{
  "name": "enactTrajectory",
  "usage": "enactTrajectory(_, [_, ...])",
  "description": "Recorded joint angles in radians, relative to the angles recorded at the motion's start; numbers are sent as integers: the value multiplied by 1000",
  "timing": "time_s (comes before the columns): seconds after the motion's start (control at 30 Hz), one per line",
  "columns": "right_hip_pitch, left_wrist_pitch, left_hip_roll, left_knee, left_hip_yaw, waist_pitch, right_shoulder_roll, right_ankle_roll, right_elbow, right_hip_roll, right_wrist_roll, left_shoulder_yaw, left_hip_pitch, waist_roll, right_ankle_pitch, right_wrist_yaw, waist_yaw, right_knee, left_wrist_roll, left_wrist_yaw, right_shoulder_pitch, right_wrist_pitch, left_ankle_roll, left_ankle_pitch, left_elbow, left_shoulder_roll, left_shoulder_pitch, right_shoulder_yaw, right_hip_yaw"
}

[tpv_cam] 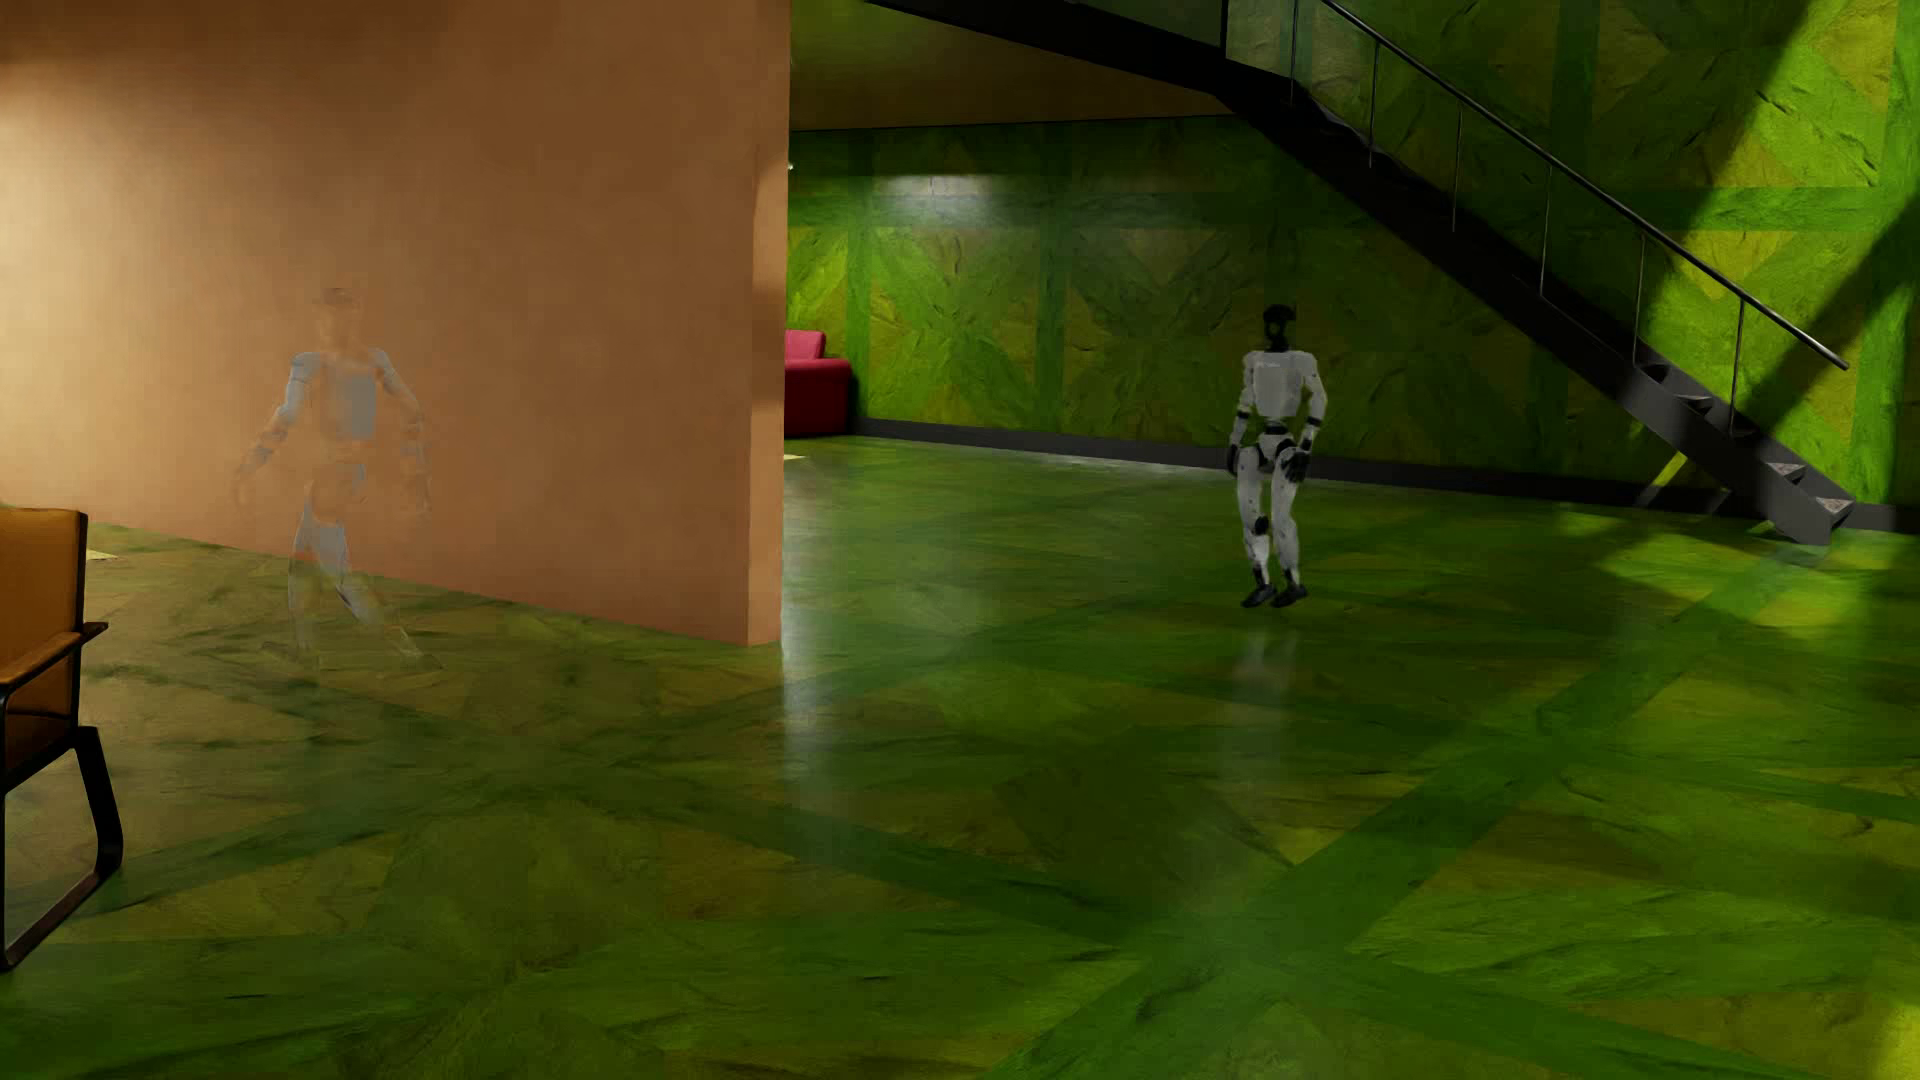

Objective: Walk around the corner

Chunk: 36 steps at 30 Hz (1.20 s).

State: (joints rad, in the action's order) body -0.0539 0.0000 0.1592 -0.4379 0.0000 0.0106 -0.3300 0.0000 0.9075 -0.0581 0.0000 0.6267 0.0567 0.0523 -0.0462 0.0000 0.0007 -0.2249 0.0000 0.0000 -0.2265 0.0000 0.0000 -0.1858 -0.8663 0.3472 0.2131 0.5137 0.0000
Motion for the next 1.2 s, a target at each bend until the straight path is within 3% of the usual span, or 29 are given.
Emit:
enactTrajectory(0.07, [7, 0, 3, -19, 0, -1, -4, 0, 7, 2, 0, 7, 18, -10, 34, 0, 7, 29, 0, 0, -4, 0, 0, 46, 3, -2, -3, -10, 0])
enactTrajectory(0.1, [2, 0, 3, -23, 0, 5, -6, 0, 3, 11, 0, 13, 8, -13, -95, 0, 7, -244, 0, 0, -9, 0, 0, 53, 21, 4, 4, 1, 0])
enactTrajectory(0.13, [19, 0, 8, -35, 0, -3, -9, 0, 10, 20, 0, 19, 20, -18, -227, 0, -20, -255, 0, 0, -16, 0, 0, 57, 24, 4, 4, -6, 0])
enactTrajectory(0.27, [255, 0, 36, -62, 0, 75, -6, 0, -31, -9, 0, -16, -64, 5, -278, 0, -80, -676, 0, 0, -41, 0, 0, 3, 111, 31, -8, -65, 0])
enactTrajectory(0.3, [322, 0, 36, -51, 0, 85, -4, 0, -41, -16, 0, -24, -94, 11, -273, 0, -113, -754, 0, 0, -48, 0, 0, -39, 155, 40, -11, -67, 0])
enactTrajectory(0.37, [428, 0, -10, -19, 0, 84, -19, 0, -35, -6, 0, -46, -141, -29, -257, 0, -201, -726, 0, 0, -73, 0, 0, -112, 145, 7, -50, -65, 0])
enactTrajectory(0.5, [605, 0, -26, 37, 0, 109, -20, 0, 33, -47, 0, -20, -303, -29, -91, 0, -241, -520, 0, 0, -97, 0, 0, -296, 227, 40, -100, -37, 0])
enactTrajectory(0.57, [650, 0, -33, 42, 0, 107, -16, 0, 63, -59, 0, -13, -370, -24, -85, 0, -267, -432, 0, 0, -102, 0, 0, -323, 204, 41, -129, -23, 0])
enactTrajectory(0.6, [674, 0, -42, 45, 0, 105, -21, 0, 77, -61, 0, 22, -401, -28, -98, 0, -281, -432, 0, 0, -94, 0, 0, -319, 220, 39, -141, 12, 0])
enactTrajectory(0.67, [691, 0, -75, 20, 0, 92, -19, 0, 100, -62, 0, -7, -443, -37, -118, 0, -320, -539, 0, 0, -113, 0, 0, -238, 157, 28, -121, -26, 0])
enactTrajectory(0.73, [676, 0, -112, -129, 0, 84, -20, 0, 132, -28, 0, 43, -411, -71, -162, 0, -329, -655, 0, 0, -103, 0, 0, 11, 78, 15, -86, -5, 0])
enactTrajectory(0.8, [579, 0, -116, -482, 0, 82, -9, 0, 130, 10, 0, 65, -255, -48, -238, 0, -277, -675, 0, 0, -87, 0, 0, 311, -9, 10, -51, -7, 0])
enactTrajectory(0.87, [430, 0, -120, -853, 0, 110, -7, 0, 64, 51, 0, 61, -43, -33, -297, 0, -200, -635, 0, 0, -69, 0, 0, 304, -13, 21, -8, -13, 0])
enactTrajectory(0.9, [345, 0, -104, -913, 0, 108, -7, 0, 30, 49, 0, 32, 66, -16, -310, 0, -139, -590, 0, 0, -59, 0, 0, 285, -10, 15, 21, -10, 0])
enactTrajectory(0.97, [160, 0, -78, -746, 0, 128, -13, 0, -47, 49, 0, 67, 248, 15, -290, 0, -30, -451, 0, 0, -36, 0, 0, 318, -33, 23, 31, -47, 0])
enactTrajectory(1.03, [-19, 0, -78, -372, 0, 125, -28, 0, -121, 36, 0, 48, 360, 38, -310, 0, 63, -330, 0, 0, -21, 0, 0, 442, -13, 35, 72, -53, 0])
enactTrajectory(1.07, [-89, 0, -83, -202, 0, 115, -40, 0, -157, 30, 0, 44, 406, 41, -334, 0, 99, -293, 0, 0, -7, 0, 0, 389, -9, 35, 78, -62, 0])
enactTrajectory(1.13, [-210, 0, -97, -36, 0, 104, -59, 0, -193, 16, 0, 46, 469, 47, -385, 0, 148, -270, 0, 0, 28, 0, 0, 18, 3, 43, 93, -63, 0])
enactTrajectory(1.17, [-220, 0, -129, -77, 0, 100, -58, 0, -196, 17, 0, 28, 478, 52, -382, 0, 169, -282, 0, 0, 54, 0, 0, 13, 1, 39, 90, -76, 0])
enactTrajectory(1.2, [-276, 0, -105, -72, 0, 107, -53, 0, -178, -2, 0, 39, 512, 54, -361, 0, 201, -311, 0, 0, 46, 0, 0, 188, -7, 40, 102, -86, 0])
